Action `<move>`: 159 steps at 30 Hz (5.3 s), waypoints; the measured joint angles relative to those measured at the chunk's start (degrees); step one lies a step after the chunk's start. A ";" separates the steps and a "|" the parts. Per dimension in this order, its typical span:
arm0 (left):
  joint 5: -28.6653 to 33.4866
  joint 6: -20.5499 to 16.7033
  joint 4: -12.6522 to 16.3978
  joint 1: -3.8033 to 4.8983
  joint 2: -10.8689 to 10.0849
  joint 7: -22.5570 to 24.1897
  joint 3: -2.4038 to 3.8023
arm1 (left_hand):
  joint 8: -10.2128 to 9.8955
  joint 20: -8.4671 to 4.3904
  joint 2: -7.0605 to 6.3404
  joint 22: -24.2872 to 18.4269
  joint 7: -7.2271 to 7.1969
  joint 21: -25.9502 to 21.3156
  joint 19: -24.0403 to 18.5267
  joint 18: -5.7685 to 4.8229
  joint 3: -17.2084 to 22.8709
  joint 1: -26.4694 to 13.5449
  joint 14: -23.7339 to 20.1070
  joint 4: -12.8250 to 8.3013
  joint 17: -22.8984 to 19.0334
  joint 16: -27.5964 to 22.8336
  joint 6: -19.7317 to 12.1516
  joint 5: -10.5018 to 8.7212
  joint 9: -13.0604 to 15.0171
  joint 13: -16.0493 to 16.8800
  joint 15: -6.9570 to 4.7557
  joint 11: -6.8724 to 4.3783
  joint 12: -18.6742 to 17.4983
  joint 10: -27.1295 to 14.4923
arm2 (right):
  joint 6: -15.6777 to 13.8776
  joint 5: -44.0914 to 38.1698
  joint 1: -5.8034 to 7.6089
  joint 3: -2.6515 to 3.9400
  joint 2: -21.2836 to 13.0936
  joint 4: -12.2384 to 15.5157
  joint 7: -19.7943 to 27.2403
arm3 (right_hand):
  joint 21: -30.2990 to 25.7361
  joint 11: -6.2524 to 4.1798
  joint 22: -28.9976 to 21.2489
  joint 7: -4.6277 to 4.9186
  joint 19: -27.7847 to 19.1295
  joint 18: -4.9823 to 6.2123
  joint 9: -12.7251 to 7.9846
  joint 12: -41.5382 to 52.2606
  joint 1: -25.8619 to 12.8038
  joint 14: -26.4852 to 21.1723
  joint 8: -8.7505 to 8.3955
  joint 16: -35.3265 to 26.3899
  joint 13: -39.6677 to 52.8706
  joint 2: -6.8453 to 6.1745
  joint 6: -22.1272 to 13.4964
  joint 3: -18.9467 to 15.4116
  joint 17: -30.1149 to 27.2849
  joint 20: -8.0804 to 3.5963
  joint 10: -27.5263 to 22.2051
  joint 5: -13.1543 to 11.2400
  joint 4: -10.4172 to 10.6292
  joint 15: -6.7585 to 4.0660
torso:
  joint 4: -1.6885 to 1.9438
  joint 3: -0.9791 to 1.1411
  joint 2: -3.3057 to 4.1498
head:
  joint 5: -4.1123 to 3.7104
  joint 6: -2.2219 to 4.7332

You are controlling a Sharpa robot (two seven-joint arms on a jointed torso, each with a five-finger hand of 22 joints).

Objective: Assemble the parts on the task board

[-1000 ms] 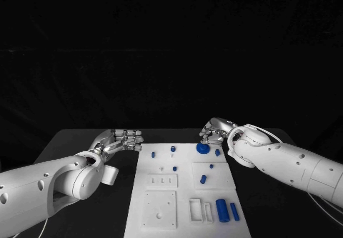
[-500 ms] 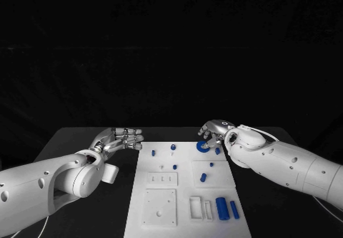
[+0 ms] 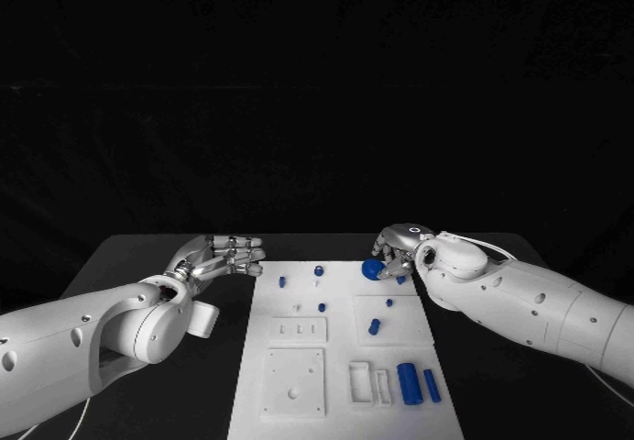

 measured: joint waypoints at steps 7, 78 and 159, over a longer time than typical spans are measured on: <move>0.00 0.11 -0.11 0.00 0.08 -0.04 -0.02 | 0.00 0.00 0.00 -0.16 0.00 -0.22 0.00 0.00 -0.21 0.00 0.00 0.21 0.00 0.00 0.00 0.00 0.00 0.00 0.00 0.00 0.00 0.00 | 0.10 -0.12 -0.01 -0.02 0.16 -0.22 -0.10 | 0.98 -0.72 0.84 -0.04 -0.09 -0.78 0.02 15.30 -1.68 -0.19 0.00 0.00 13.65 1.68 1.22 0.78 2.30 -0.11 -3.55 0.00 -1.84 -0.20 | 0.01 0.01 0.00 | -0.05 -0.08; -0.02 1.12 -0.65 -0.03 0.68 -0.76 -0.05 | 0.00 0.22 0.23 -0.68 0.17 -0.21 0.21 0.01 -0.21 0.23 -0.21 0.21 0.00 0.00 -1.07 0.00 -0.05 0.00 -0.21 0.21 0.00 -0.20 | 7.81 8.19 0.85 0.54 2.68 -5.53 3.35 | 4.52 -0.78 15.89 -0.01 0.00 -2.20 -0.14 26.76 -6.95 0.54 -0.29 5.11 32.25 1.95 1.82 6.10 16.94 -0.16 3.82 20.69 -0.52 -0.51 | 0.03 0.04 -0.07 | -0.19 -1.41; -0.02 1.10 -0.11 -0.04 0.25 -0.80 -0.06 | 0.00 0.21 0.23 -0.86 0.21 -0.20 0.21 0.01 -0.21 0.23 -0.21 0.21 0.00 0.00 -1.43 0.00 -0.04 0.00 -0.21 0.21 0.00 -0.20 | -2.21 1.39 -1.55 -0.54 3.21 7.56 -5.58 | 5.18 0.42 20.50 1.07 -0.11 -2.94 -0.17 28.40 -4.41 1.07 0.05 6.43 33.03 -0.44 -4.31 0.97 18.11 -0.03 5.98 -1.12 9.25 0.03 | 0.08 0.11 0.01 | 0.47 -0.77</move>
